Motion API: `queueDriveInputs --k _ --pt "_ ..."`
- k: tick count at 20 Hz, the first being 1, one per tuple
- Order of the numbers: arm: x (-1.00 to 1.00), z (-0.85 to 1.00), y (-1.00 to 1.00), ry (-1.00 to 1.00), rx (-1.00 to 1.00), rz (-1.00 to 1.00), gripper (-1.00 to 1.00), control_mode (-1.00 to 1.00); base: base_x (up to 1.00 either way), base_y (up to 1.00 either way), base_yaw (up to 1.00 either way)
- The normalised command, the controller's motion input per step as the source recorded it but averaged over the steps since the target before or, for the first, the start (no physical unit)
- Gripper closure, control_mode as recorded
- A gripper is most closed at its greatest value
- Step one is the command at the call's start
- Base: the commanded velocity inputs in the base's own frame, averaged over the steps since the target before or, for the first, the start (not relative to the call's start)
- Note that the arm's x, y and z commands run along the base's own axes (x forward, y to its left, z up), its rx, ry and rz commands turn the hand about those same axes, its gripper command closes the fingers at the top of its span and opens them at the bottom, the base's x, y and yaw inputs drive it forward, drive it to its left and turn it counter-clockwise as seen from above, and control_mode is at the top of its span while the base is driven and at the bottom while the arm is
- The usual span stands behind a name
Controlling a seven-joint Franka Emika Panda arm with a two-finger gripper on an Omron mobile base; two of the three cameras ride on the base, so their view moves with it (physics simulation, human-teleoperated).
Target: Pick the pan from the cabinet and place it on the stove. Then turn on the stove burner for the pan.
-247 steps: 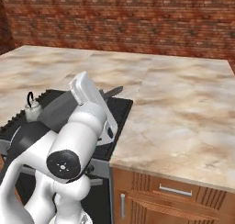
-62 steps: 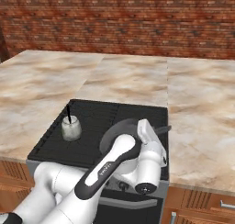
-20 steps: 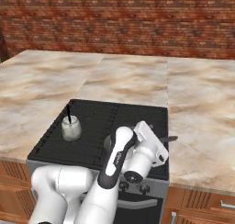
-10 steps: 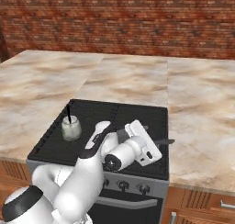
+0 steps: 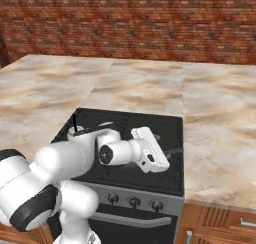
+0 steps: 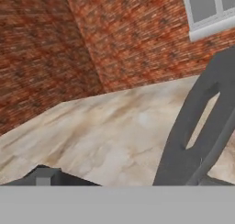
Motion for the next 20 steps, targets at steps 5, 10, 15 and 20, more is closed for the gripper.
queueDriveInputs --k 5,10,15,20 --pt "-0.33 0.14 -0.04 0.16 0.01 -0.05 -1.0 -1.0 0.0 0.0 0.0" --pt "-0.49 0.05 -0.19 -0.01 0.16 -0.02 -1.0 -1.0 0.0 0.0 0.0" --pt "-0.45 0.28 -0.26 0.02 0.17 -0.03 -1.0 -1.0 0.0 0.0 0.0" --pt "-0.24 0.24 -0.04 0.1 0.12 -0.04 -1.0 -1.0 0.0 0.0 0.0"
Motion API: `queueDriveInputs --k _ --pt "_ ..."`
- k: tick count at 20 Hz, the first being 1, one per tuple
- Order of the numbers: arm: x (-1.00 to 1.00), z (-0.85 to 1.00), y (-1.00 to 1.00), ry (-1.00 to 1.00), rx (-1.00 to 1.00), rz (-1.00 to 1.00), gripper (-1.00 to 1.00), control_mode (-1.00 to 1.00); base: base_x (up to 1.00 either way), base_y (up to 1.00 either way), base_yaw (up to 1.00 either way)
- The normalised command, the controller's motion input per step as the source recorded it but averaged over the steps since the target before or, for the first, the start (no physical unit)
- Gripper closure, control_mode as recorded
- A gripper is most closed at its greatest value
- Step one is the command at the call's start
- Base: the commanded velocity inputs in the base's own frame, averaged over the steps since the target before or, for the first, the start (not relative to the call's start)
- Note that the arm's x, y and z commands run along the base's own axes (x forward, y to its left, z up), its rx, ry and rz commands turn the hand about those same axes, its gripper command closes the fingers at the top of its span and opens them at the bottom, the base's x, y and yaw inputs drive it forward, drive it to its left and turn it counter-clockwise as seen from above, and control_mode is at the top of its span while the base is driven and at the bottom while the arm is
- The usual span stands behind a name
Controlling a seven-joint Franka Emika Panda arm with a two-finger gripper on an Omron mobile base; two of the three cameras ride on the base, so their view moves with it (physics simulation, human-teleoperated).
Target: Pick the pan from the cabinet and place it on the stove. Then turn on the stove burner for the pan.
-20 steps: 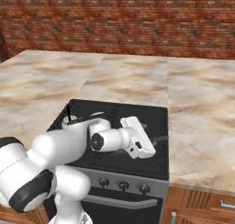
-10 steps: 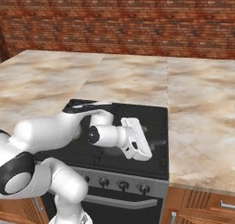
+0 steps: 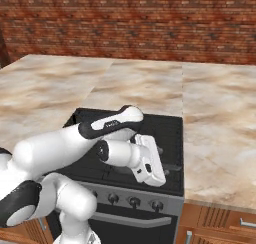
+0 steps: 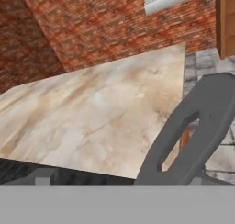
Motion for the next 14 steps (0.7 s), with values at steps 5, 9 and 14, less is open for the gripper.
queueDriveInputs --k 5,9,14 --pt "-0.04 0.47 0.0 0.18 0.06 -0.02 -1.0 -1.0 0.0 0.0 0.0" --pt "-0.06 0.59 0.0 0.25 0.02 -0.04 -1.0 -1.0 0.0 0.0 0.0" --pt "-0.12 0.14 0.0 0.19 0.02 -0.04 -1.0 -1.0 0.0 0.0 0.0"
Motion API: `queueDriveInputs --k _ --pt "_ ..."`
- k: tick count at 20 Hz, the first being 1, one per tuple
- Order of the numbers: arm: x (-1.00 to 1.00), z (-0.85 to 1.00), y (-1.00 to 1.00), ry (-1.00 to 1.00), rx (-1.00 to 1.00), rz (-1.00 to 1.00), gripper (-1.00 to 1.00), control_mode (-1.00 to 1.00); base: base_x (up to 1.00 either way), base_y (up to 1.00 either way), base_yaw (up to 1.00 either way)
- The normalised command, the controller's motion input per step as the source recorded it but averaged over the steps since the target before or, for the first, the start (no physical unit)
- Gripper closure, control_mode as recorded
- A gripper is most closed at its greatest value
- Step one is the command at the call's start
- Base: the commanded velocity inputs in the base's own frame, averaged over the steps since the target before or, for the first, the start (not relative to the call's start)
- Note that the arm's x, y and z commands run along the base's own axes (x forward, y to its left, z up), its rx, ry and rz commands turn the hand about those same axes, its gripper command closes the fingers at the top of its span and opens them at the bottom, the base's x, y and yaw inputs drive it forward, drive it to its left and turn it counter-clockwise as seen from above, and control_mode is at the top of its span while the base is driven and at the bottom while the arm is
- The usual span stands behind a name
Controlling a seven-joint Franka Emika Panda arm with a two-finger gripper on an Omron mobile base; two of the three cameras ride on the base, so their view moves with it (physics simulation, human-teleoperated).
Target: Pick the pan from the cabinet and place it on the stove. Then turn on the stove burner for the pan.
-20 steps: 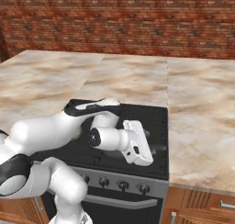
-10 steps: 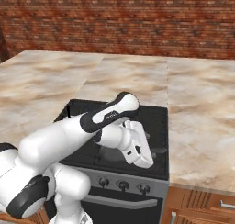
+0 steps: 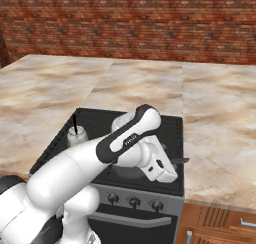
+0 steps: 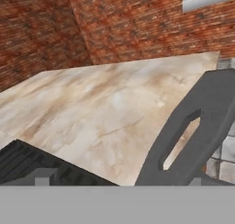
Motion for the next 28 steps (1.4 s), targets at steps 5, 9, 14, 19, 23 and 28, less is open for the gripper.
queueDriveInputs --k 5,9,14,19,23,28 --pt "0.01 0.0 0.16 0.21 0.01 -0.04 -1.0 -1.0 0.0 0.0 0.0" --pt "0.06 0.0 0.21 0.18 0.0 -0.06 -1.0 -1.0 0.0 0.0 0.0" --pt "0.0 0.0 0.04 0.15 0.03 -0.05 -1.0 -1.0 0.0 0.0 0.0" --pt "-0.05 0.08 0.0 0.06 0.16 -0.01 -1.0 -1.0 0.0 0.0 0.0" --pt "-0.08 0.38 -0.01 0.11 0.14 0.0 -1.0 -1.0 0.0 0.0 0.0" --pt "-0.37 0.58 -0.05 0.05 0.1 0.0 -1.0 -1.0 0.0 0.0 0.0"
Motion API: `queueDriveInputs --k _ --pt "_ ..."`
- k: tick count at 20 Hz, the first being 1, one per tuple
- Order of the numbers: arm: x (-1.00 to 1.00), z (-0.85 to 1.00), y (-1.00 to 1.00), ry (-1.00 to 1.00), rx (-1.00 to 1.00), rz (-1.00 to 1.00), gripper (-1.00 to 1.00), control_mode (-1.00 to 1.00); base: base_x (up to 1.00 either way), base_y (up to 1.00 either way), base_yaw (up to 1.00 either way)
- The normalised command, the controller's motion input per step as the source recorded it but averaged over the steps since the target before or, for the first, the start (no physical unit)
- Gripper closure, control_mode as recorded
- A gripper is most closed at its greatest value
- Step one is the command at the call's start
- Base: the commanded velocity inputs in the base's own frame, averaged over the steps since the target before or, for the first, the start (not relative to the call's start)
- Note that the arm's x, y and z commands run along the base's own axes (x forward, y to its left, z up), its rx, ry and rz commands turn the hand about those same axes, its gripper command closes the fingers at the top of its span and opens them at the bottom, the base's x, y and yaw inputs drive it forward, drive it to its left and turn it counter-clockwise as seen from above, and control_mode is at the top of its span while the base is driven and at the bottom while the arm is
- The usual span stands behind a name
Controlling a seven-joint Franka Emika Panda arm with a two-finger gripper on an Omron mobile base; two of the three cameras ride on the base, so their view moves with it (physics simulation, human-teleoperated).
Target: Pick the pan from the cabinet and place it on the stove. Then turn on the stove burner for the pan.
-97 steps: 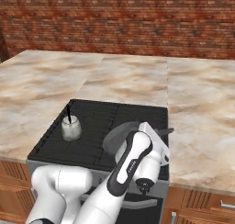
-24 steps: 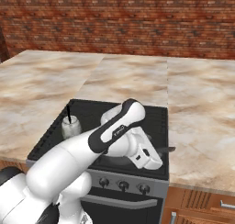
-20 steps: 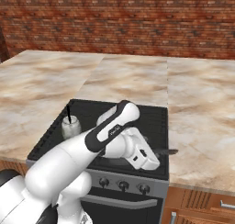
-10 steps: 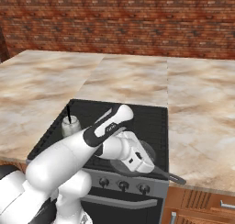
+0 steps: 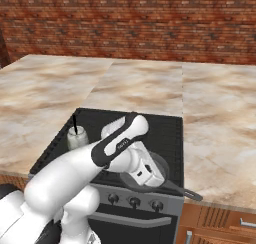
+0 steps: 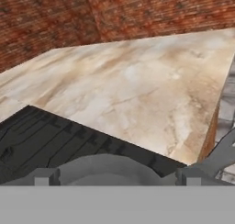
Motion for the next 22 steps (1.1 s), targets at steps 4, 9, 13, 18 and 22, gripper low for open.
queueDriveInputs --k 4,9,13,18,22 --pt "-0.57 0.6 -0.07 0.03 0.09 0.0 -1.0 -1.0 0.0 0.0 0.0" --pt "-0.71 0.64 -0.11 0.08 0.14 -0.01 -1.0 -1.0 0.0 0.0 0.0" --pt "-0.47 0.89 -0.22 0.21 0.16 -0.03 -1.0 -1.0 0.0 0.0 0.0" --pt "-0.21 1.0 -0.28 0.26 0.13 -0.02 -1.0 -1.0 0.0 0.0 0.0" --pt "-0.19 1.0 -0.28 0.25 0.12 -0.01 -1.0 -1.0 0.0 0.0 0.0"
